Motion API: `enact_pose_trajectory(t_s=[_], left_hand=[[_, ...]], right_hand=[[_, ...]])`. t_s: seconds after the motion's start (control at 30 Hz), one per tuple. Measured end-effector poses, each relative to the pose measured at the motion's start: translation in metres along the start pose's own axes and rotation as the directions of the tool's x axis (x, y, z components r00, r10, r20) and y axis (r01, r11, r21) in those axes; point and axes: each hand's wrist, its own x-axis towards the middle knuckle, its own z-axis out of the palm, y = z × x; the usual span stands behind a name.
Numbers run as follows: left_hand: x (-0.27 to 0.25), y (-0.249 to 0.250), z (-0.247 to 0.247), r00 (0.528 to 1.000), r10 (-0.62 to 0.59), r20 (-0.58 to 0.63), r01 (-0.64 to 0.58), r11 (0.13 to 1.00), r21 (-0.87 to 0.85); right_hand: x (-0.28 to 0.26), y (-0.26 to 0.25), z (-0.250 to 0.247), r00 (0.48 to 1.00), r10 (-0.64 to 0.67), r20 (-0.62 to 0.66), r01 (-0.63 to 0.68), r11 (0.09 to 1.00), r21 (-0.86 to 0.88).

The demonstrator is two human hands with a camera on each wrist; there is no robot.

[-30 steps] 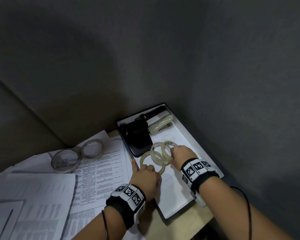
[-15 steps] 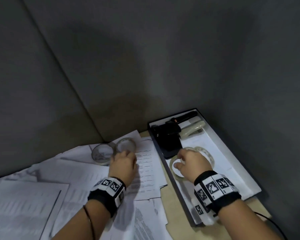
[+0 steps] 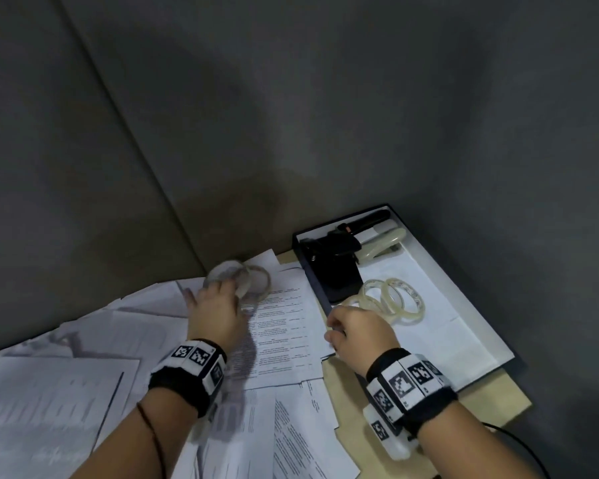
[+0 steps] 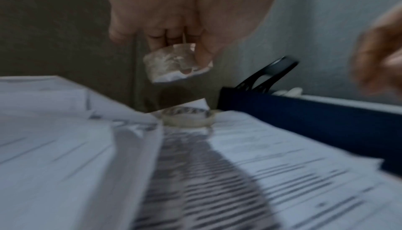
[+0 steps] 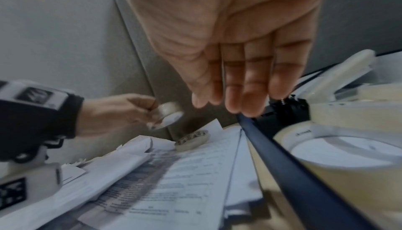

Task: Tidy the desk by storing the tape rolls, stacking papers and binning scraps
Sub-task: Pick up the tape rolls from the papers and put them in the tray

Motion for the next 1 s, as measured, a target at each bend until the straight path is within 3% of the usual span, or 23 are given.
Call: enact_pose_trajectory(t_s=[0.1,0.17,0.23,0.47,0.7,0.83,1.0], left_hand=[[-0.019,0.029,-0.002,0.960,0.274,-0.053,-0.278,0.927,-0.253],[-0.028,0.046,0.001,0.912,0.410,-0.017,-0.399,0.876,-0.270],[-0.032,0.059,0.004,0.881,0.473,-0.013,-0.456,0.843,-0.285],[-0.033,0.092,0.009,0.893,0.450,-0.027,-0.423,0.816,-0.394],[-0.039,0.097,0.026,0.896,0.432,0.101,-0.370,0.854,-0.366],[-0.037,0.089,0.031,0.914,0.382,0.137,-0.324,0.890,-0.321],[-0.024,0.059,0.037,0.960,0.246,0.132,-0.218,0.956,-0.199]], right_hand=[[0.001,-0.013,-0.002,0.987,-0.129,-0.097,0.134,0.990,0.039],[0.002,-0.018,-0.006,0.972,-0.195,-0.129,0.198,0.980,0.008],[0.003,-0.016,-0.011,0.969,-0.225,-0.100,0.220,0.974,-0.060],[-0.022,0.022,-0.035,0.996,-0.090,-0.029,0.085,0.987,-0.137],[-0.064,0.062,-0.031,0.989,0.146,0.026,-0.136,0.965,-0.226],[-0.059,0.057,-0.006,0.965,0.200,0.171,-0.143,0.945,-0.295],[-0.041,0.049,-0.009,0.978,0.149,0.147,-0.112,0.967,-0.230]])
